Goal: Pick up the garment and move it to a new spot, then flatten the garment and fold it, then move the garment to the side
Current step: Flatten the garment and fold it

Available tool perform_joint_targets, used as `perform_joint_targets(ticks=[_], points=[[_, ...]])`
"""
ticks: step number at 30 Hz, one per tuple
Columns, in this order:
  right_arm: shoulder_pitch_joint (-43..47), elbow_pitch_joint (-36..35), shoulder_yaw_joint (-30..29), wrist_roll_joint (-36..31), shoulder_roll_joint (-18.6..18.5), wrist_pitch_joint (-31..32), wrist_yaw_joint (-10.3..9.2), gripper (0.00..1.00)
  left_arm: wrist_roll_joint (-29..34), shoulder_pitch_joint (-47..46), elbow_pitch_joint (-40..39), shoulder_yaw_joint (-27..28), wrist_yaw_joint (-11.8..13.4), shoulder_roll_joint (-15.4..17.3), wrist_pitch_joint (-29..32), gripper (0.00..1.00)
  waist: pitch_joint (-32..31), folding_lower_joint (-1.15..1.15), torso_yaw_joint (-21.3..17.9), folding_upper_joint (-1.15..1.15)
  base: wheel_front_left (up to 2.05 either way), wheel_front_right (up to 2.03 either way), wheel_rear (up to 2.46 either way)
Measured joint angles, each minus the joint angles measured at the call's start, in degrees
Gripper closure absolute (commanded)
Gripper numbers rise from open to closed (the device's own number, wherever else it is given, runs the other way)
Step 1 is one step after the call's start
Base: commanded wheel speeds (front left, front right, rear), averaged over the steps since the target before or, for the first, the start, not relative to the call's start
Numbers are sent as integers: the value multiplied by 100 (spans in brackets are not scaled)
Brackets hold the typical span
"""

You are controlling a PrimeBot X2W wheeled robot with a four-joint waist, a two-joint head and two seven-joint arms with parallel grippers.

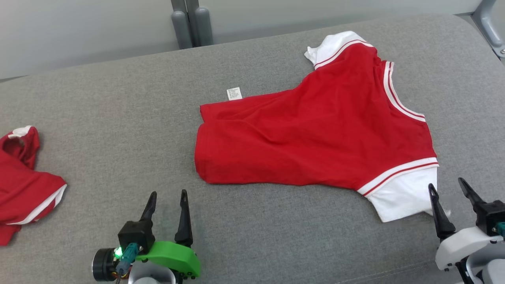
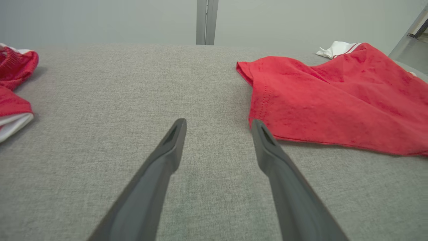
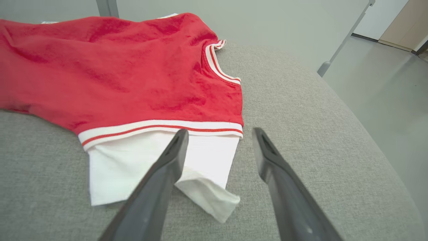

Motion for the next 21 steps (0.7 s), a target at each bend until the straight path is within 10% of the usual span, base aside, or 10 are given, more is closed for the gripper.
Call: perform_joint_targets(ticks=[21], points=[[-829, -519, 703, 203, 413, 1, 0, 0, -46, -1079, 1073, 15, -282, -4, -2, 0, 835, 0, -651, 0, 0, 0, 0]])
